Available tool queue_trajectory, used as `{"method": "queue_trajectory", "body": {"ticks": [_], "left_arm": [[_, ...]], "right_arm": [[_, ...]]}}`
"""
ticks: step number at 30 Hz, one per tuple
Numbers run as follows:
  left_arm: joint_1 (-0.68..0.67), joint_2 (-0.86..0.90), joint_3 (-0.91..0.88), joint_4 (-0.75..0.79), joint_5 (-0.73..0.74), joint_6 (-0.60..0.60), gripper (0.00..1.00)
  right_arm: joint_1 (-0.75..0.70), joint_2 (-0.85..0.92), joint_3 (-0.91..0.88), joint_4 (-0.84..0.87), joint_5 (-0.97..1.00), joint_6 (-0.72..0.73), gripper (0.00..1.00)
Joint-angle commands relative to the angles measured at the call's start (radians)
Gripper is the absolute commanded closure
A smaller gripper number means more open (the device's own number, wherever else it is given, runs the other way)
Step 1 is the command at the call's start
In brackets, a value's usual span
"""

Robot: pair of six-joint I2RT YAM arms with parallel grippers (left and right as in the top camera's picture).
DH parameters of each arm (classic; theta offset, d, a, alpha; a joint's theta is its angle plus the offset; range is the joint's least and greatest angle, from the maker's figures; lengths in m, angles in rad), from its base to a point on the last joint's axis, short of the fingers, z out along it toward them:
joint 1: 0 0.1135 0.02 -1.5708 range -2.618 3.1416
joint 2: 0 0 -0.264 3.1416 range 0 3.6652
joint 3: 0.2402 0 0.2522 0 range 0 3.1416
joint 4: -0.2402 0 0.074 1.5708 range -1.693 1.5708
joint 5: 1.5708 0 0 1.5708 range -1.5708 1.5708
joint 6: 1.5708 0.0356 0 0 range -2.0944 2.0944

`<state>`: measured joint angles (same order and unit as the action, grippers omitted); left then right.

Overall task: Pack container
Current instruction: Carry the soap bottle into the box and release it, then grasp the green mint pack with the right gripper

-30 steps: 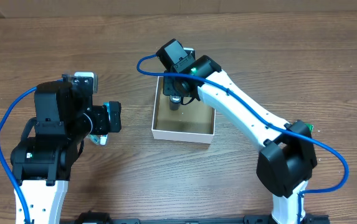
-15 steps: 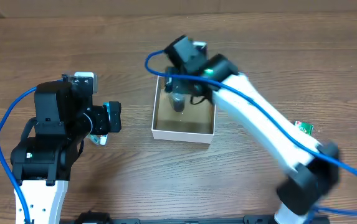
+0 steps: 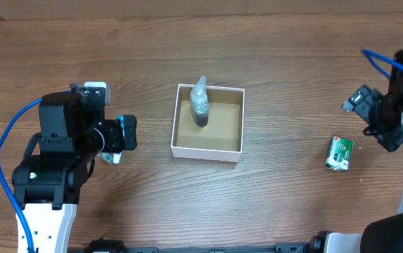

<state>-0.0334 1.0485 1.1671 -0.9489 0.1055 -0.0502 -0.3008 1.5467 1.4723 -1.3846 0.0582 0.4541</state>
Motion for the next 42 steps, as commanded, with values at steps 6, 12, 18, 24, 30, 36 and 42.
{"method": "queue_trajectory", "body": {"ticks": [6, 12, 18, 24, 30, 36, 42], "left_arm": [[-0.006, 0.005, 0.021, 0.008, 0.015, -0.01, 0.0], [-0.006, 0.005, 0.021, 0.006, 0.015, -0.01, 0.0], [-0.006, 0.005, 0.021, 0.005, 0.015, -0.01, 0.0], [-0.006, 0.005, 0.021, 0.003, 0.015, -0.01, 0.0], [-0.006, 0.005, 0.021, -0.015, 0.015, -0.01, 0.0], [-0.006, 0.005, 0.021, -0.023, 0.015, -0.01, 0.0], [-0.006, 0.005, 0.021, -0.023, 0.015, -0.01, 0.0]], "right_arm": [[-0.051, -0.007, -0.483, 0.429, -0.043, -0.235, 0.0], [-0.051, 0.031, -0.653, 0.722, -0.112, -0.306, 0.0], [-0.051, 0.033, -0.653, 0.749, -0.079, -0.332, 0.0], [-0.053, 0.034, -0.653, 0.683, -0.027, -0.348, 0.0], [-0.053, 0.105, -0.654, 0.665, -0.035, -0.41, 0.0], [-0.053, 0.12, -0.654, 0.708, -0.037, -0.41, 0.01], [-0.053, 0.12, -0.652, 0.748, -0.037, -0.41, 0.35]]}}
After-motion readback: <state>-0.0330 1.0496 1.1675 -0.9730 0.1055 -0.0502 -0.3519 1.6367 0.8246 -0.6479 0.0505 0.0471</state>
